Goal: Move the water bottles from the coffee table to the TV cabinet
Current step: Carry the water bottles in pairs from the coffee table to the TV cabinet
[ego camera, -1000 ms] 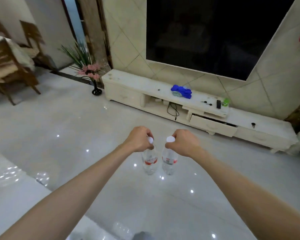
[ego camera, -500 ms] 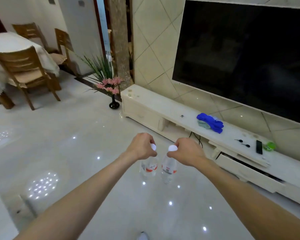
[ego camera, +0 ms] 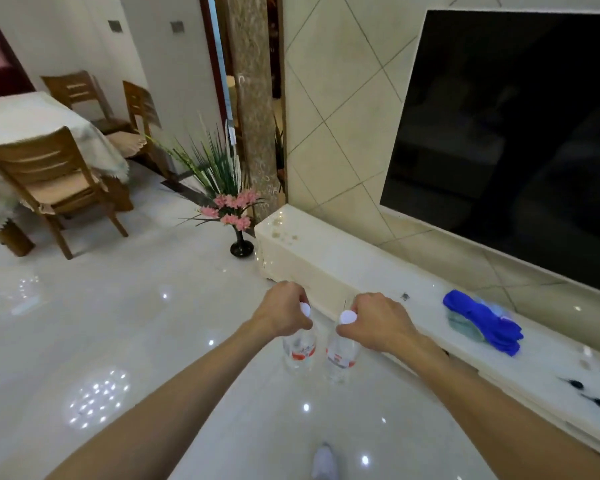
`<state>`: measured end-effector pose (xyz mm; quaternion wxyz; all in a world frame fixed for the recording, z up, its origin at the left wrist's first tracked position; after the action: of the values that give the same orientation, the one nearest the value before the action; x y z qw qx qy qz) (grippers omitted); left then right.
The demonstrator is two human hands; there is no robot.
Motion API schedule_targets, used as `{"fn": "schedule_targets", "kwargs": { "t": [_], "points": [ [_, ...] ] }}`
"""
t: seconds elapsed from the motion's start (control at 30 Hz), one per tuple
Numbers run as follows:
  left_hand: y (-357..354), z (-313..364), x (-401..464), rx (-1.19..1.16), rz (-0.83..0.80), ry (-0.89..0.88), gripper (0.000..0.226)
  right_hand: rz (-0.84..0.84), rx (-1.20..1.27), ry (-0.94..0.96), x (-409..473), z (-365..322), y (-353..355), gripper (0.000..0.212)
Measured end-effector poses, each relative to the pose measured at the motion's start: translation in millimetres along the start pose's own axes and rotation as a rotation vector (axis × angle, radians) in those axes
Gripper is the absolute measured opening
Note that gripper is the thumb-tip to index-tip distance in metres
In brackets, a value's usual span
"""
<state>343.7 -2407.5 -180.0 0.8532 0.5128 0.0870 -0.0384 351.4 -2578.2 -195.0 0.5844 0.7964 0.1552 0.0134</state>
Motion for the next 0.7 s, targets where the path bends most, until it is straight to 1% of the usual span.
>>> {"fn": "schedule_targets", "kwargs": {
  "t": [0.1,0.27,0.43,0.57,0.7],
  "points": [
    [9,-11,81,-0.005,-0.001,0.030,0.027,-0.035,0.040,-0.005,83,9,2,0.030],
    [38,-28,192,-0.040,0.033,0.080,0.026,-0.105,-0.026,0.046,202,8,14,0.036],
    [59,-57,305,-0.049,0.022,0.084,0.028,-0.107,-0.014,0.006,321,9,21,0.026],
    [69,-83,403,-0.053,-0.017,0.063,0.029,-0.100,-0.019,-0.013,417,4,18,0.037],
    [79,-107,490,-0.019,-0.087,0.038,0.027,-0.125,0.027,-0.125,495,4,10,0.039]
  ]
}}
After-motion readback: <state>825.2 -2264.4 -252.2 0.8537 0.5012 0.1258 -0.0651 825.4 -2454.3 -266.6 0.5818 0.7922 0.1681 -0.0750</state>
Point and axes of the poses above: each hand's wrist, its own x-axis towards the middle knuckle, its own y-axis out of the back of the hand, z = x × y, the point moved 8 cm from there along x, towards the middle knuckle, and after that the axes turned 4 degrees about y, right-handed, at the moved point
